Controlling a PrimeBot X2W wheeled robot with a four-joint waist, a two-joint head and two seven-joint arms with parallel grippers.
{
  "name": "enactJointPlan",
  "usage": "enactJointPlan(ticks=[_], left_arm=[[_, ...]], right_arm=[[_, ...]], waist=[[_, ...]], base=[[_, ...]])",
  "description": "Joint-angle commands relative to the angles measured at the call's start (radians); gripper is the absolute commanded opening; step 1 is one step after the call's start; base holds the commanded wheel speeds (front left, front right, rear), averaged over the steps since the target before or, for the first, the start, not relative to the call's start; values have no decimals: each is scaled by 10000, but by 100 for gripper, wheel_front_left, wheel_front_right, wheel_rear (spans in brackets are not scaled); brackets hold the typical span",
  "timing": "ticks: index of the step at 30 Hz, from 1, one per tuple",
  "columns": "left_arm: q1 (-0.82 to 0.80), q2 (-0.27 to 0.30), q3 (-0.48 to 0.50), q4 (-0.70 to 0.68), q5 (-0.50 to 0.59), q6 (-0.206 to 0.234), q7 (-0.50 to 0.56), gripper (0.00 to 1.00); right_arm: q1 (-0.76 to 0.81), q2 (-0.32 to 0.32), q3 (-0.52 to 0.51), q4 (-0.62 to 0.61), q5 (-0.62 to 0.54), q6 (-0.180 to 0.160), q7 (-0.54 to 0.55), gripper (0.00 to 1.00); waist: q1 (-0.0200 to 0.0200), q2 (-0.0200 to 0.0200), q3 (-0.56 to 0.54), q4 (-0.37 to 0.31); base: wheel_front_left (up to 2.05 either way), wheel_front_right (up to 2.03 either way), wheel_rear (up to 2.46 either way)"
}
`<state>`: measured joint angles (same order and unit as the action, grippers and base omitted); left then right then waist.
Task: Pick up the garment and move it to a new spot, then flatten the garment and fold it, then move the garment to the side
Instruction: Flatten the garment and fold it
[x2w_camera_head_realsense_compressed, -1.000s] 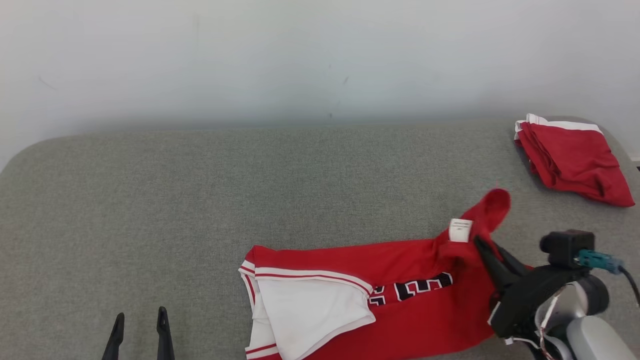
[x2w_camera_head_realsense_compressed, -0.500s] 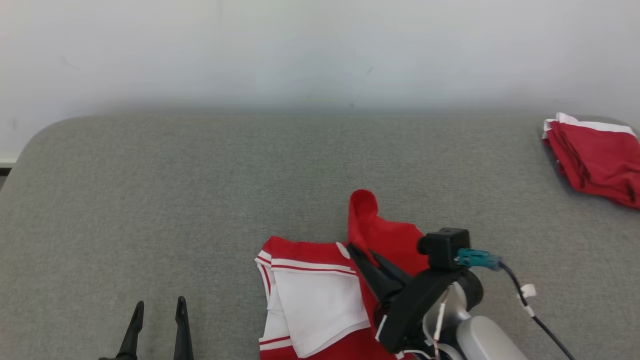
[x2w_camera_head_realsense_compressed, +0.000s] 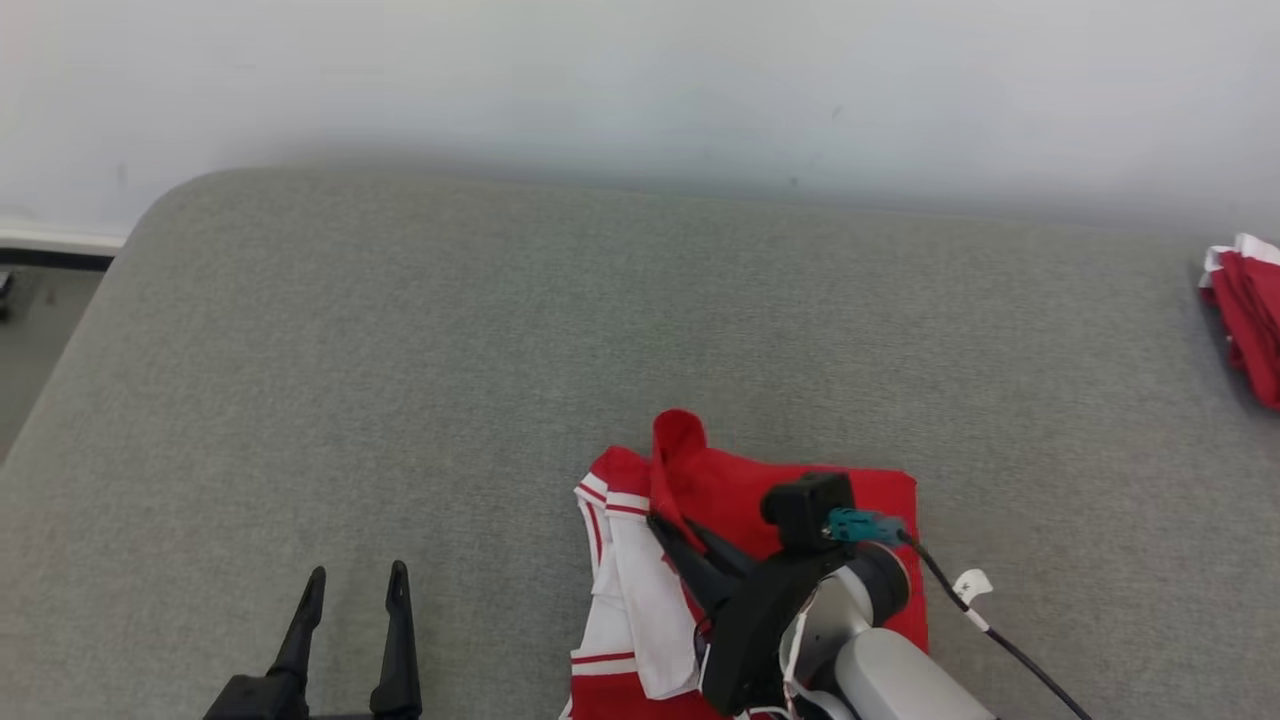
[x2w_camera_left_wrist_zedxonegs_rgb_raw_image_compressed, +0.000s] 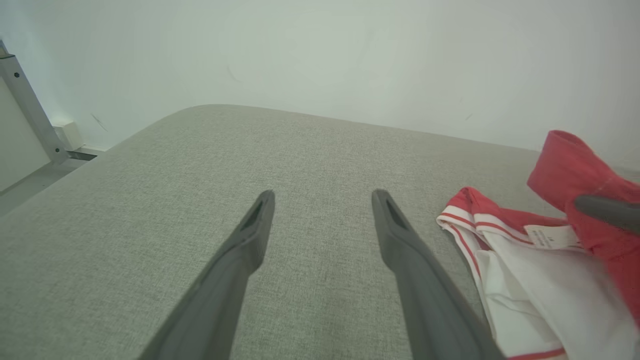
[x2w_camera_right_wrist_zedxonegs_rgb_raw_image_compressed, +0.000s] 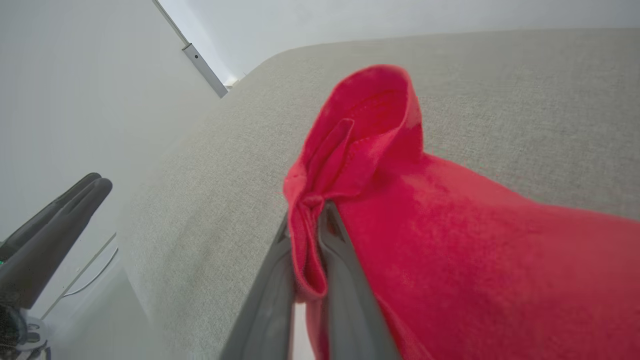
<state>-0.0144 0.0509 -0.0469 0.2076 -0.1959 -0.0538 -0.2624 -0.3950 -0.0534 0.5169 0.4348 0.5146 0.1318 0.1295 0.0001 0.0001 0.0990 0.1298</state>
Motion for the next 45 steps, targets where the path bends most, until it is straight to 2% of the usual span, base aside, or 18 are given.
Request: enactJointPlan(ticks=[1, 10, 11, 12, 13, 14, 21, 27, 35, 38, 45], left_arm=[[-168, -12, -46, 59, -159, -31, -22, 100], [-379, -12, -115, 219, -228, -25, -22, 100], [-360, -12, -77, 233, -222, -28, -22, 100], [-330, -10, -29, 242, -207, -33, -22, 100], [-330, -10, -29, 242, -207, -33, -22, 100], [-288, -12, 22, 251, -184, -40, -22, 100], [-72, -10, 371, 262, -47, -81, -22, 100], [-3, -12, 614, 194, 23, -146, -22, 100], [194, -12, 837, -26, 236, -181, -22, 100], [266, -11, 910, -156, 359, -191, -22, 100], [366, -12, 954, -473, 706, -159, -22, 100]], right_arm=[[-162, 48, 202, 250, 161, -28, -137, 0], [-622, 47, 1069, 1586, 594, -28, -946, 0], [-702, 47, 1147, 1687, 672, -28, -1020, 12], [-803, 47, 1233, 1720, 742, -28, -1138, 44], [-803, 47, 1233, 1720, 742, -28, -1138, 44], [-863, 48, 1306, 1768, 835, -28, -1258, 98], [-1287, 42, 1065, 1731, 637, -28, -2480, 100], [-1182, -503, -264, 1302, -84, -28, -3422, 100], [123, -1210, -2146, 330, -846, -28, -3856, 100], [775, -1189, -2903, -134, -1287, -29, -3931, 100], [2342, -621, -4327, -1546, -2207, -29, -3954, 100]], waist=[[-1, -1, 136, 253], [-1, -1, 195, 489], [-1, -1, 178, 464], [-1, -1, 165, 429], [-1, -1, 165, 429], [-1, -1, 140, 388], [-1, -1, -37, 62], [-1, -1, -162, -182], [-1, -1, -263, -431], [-1, -1, -297, -541], [-1, -1, -381, -870]], base=[[0, 0, 0], [0, 0, 0], [0, 0, 0], [0, 0, 0], [0, 0, 0], [0, 0, 0], [0, 0, 0], [0, 0, 0], [0, 0, 0], [0, 0, 0], [0, 0, 0]])
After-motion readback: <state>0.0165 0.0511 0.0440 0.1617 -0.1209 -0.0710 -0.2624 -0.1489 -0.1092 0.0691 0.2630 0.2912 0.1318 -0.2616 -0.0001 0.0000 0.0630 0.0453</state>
